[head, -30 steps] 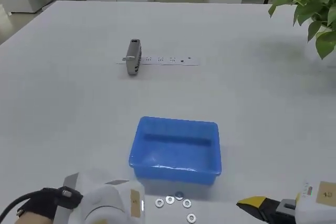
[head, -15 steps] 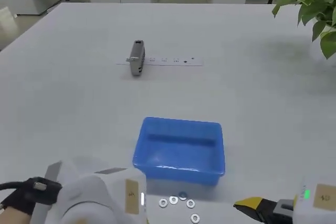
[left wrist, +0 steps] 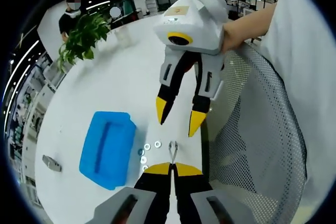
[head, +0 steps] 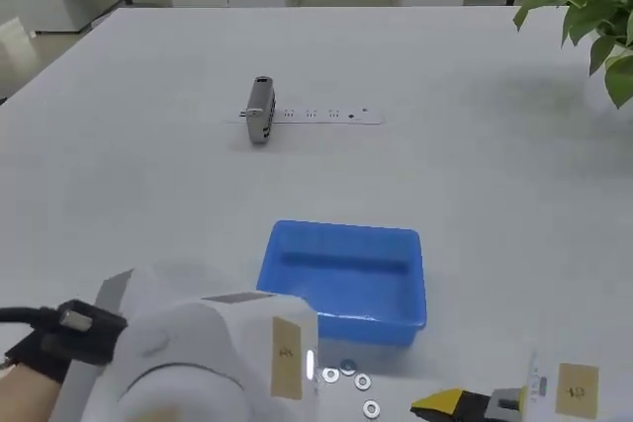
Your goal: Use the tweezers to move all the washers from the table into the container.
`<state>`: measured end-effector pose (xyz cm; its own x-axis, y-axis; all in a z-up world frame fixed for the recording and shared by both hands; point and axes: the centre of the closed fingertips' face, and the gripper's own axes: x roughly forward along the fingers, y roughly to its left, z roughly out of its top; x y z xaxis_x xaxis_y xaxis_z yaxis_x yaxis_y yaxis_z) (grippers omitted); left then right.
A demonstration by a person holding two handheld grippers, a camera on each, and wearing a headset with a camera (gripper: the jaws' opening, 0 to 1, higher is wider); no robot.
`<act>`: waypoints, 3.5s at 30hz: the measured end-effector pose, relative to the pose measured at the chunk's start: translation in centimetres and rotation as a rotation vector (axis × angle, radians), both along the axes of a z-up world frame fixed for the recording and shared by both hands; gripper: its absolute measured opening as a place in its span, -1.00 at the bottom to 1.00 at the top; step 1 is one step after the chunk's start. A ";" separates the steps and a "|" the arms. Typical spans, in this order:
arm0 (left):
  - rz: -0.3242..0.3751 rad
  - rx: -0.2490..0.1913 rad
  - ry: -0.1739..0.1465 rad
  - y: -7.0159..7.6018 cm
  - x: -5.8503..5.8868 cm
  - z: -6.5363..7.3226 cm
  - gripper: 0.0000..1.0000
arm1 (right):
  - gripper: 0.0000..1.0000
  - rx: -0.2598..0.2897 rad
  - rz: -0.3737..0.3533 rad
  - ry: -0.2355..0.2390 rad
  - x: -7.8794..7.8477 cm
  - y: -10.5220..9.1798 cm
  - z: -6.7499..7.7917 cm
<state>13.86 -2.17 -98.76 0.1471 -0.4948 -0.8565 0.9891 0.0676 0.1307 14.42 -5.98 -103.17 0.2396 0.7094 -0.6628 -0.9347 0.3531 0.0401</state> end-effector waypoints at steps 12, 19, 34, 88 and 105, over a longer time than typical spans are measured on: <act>-0.072 0.036 0.005 -1.2 -0.7 0.4 -1.00 | -0.58 -0.014 0.086 0.000 -0.4 1.0 -1.2; -0.108 0.040 -0.001 -2.0 -0.5 0.8 -1.00 | -0.66 -0.016 0.146 -0.008 -0.1 2.2 -1.6; -0.125 0.042 0.010 -2.6 0.7 1.3 -1.00 | -0.87 -0.006 0.181 0.004 0.7 2.7 -2.1; -0.160 0.079 0.101 -3.4 4.6 0.7 -1.00 | -0.89 0.117 0.095 -0.010 4.7 4.4 1.1; -0.040 -0.054 0.117 -3.3 4.6 0.2 -0.91 | -0.96 0.113 0.087 0.015 4.9 4.0 -0.1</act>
<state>18.51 -5.48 -98.60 0.0267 -0.5440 -0.8387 0.9994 0.0316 0.0113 19.32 -2.00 -103.27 0.1645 0.7972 -0.5809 -0.9607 0.2631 0.0889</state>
